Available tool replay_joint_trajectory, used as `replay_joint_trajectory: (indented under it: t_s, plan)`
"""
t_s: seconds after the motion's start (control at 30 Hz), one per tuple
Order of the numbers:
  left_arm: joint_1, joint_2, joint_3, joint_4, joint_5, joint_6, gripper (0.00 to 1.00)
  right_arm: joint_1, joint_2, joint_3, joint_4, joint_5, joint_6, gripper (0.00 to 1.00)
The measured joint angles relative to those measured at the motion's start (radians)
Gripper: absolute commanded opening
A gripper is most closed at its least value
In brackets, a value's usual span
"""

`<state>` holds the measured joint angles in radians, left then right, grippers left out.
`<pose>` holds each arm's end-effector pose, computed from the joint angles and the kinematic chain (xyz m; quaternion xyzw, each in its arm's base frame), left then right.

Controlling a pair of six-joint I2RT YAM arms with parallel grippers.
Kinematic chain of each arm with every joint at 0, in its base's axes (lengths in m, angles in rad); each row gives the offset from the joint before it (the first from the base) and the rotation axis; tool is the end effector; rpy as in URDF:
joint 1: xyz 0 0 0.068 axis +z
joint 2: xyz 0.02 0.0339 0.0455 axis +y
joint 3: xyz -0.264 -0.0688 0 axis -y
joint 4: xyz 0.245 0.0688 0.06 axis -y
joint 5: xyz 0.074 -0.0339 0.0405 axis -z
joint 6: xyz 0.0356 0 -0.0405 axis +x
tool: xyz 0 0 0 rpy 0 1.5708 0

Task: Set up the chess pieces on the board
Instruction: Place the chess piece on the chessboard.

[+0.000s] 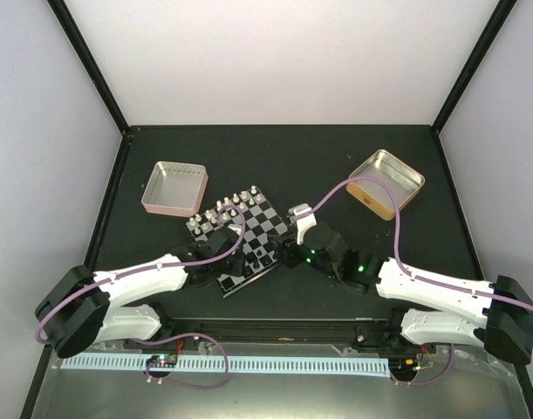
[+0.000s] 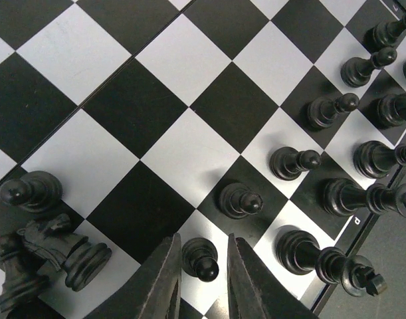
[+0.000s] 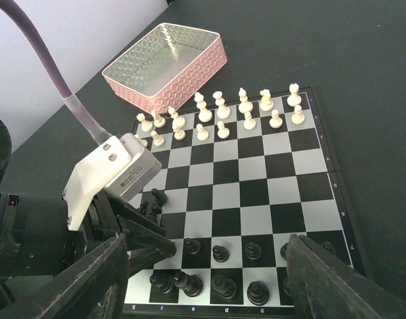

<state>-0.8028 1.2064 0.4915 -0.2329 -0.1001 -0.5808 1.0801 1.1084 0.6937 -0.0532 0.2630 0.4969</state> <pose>0.1513 -0.1515 0.1560 0.0901 0.9465 -0.1586 0.2661 0.1247 0.2138 0.2571 -0.1770 0.8285 0.2897 0.4453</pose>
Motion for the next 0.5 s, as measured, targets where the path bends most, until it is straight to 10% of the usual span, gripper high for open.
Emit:
replay_joint_trajectory:
  t_s: [0.5]
  plan:
    - [0.002, -0.122, 0.06, -0.082, -0.034, -0.005, 0.34, 0.0, 0.022, 0.018, -0.012, -0.016, 0.016, 0.68]
